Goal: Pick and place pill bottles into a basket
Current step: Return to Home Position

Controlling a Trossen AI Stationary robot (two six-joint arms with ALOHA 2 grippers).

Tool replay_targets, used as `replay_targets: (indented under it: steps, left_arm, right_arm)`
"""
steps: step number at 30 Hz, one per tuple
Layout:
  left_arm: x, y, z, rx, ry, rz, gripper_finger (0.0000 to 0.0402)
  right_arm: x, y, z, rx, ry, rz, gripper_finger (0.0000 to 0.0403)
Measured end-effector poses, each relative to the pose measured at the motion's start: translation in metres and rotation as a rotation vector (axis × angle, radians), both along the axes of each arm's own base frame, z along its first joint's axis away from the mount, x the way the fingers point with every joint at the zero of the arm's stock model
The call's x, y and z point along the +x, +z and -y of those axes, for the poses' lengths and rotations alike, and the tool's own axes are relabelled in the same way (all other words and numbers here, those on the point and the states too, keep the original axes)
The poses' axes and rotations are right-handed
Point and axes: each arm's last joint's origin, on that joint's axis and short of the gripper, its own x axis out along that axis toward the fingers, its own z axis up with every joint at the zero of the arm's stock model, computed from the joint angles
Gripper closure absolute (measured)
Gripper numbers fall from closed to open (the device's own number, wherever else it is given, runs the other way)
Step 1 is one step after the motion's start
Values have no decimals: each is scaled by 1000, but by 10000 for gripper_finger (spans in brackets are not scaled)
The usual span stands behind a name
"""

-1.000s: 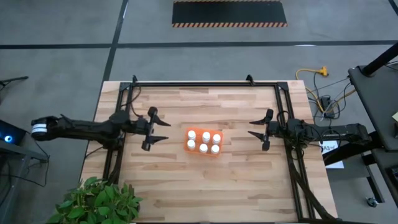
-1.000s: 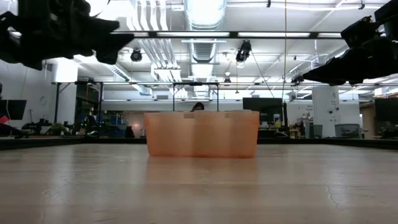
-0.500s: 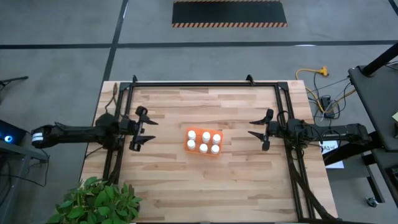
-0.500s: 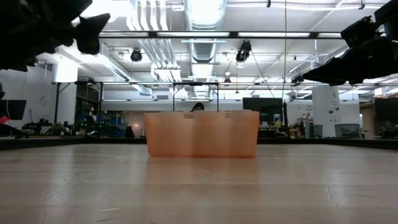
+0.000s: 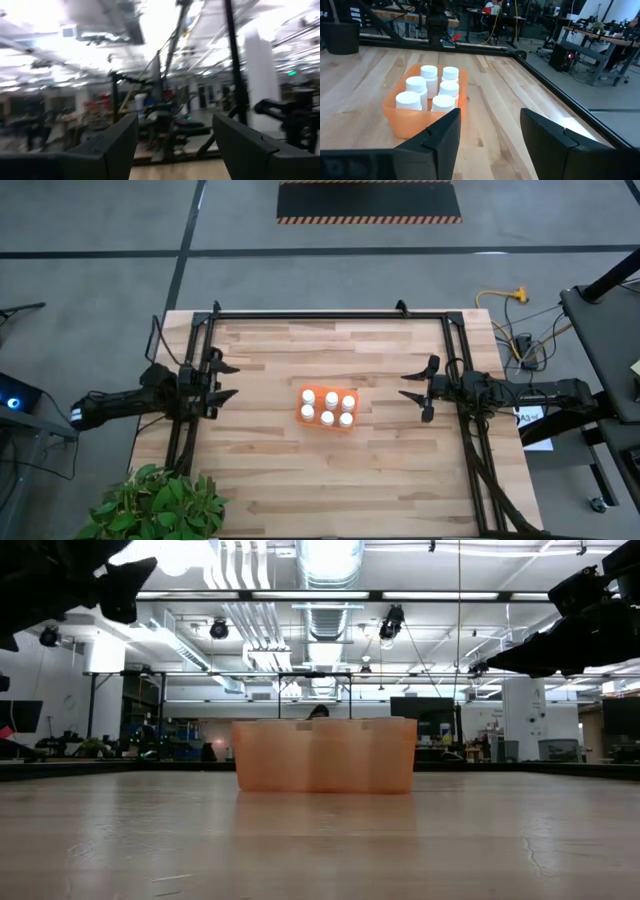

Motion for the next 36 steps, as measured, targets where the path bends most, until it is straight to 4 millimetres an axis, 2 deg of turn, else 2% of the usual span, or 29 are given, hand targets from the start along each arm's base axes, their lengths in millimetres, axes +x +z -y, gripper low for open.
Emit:
replay_targets:
  steps: [13, 18, 24, 36]
  left_arm:
    - [3, -20, -2, 13, 50, -207, 164]
    - [4, -35, -2, 48, 69, -358, 164]
    - [6, -41, -6, 24, 175, -426, 164]
    - [13, -50, -7, 11, 178, -539, 164]
  right_arm:
    - [0, 0, 0, 0, 0, 0, 209]
    - [0, 0, 0, 0, 0, 1, 209]
    - [0, 0, 0, 2, 0, 1, 209]
    - [0, 0, 0, -1, 0, 1, 209]
